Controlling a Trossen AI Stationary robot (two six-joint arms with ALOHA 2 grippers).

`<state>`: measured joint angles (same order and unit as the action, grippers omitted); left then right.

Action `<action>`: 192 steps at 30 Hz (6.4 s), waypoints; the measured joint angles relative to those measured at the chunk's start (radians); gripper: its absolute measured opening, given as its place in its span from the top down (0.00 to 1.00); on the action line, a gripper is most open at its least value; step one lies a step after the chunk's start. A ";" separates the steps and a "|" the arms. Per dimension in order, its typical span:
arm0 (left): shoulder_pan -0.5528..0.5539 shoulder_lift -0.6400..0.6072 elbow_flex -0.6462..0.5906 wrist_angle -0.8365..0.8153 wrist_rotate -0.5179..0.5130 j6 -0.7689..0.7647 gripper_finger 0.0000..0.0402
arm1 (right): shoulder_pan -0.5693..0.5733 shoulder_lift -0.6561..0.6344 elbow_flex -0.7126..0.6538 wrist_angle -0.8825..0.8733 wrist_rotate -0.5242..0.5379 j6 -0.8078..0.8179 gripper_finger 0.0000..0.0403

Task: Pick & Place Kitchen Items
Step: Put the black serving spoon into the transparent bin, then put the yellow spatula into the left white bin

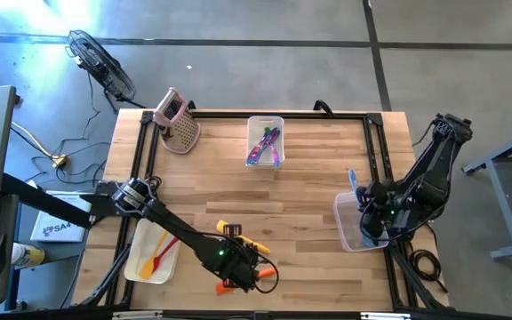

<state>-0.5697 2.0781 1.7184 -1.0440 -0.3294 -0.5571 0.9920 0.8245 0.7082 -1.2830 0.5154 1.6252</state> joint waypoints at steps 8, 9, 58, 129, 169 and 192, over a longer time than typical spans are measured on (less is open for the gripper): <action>0.000 0.000 0.000 0.000 0.000 0.000 0.64 | 0.000 0.039 0.000 0.024 -0.014 0.026 0.91; 0.000 0.000 0.000 0.000 0.000 0.000 0.64 | 0.000 0.043 0.000 0.025 -0.019 0.031 0.90; 0.000 0.000 0.001 -0.269 0.077 0.082 0.64 | 0.000 0.081 -0.002 0.183 0.006 -0.211 0.79; 0.197 0.011 -0.100 -0.114 0.233 0.571 0.07 | 0.166 0.821 0.000 2.104 0.119 -1.024 0.79; 0.312 0.016 -0.239 0.057 0.392 0.575 0.07 | 0.119 0.822 0.000 2.110 0.214 -0.864 0.79; 0.308 0.081 -0.279 0.088 0.278 0.551 0.08 | 0.121 0.822 0.000 2.103 0.214 -0.862 0.79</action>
<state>-0.2615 2.1593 1.4389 -0.9556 -0.0511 -0.0061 1.1126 1.6466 0.7078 0.8196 0.7296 0.7635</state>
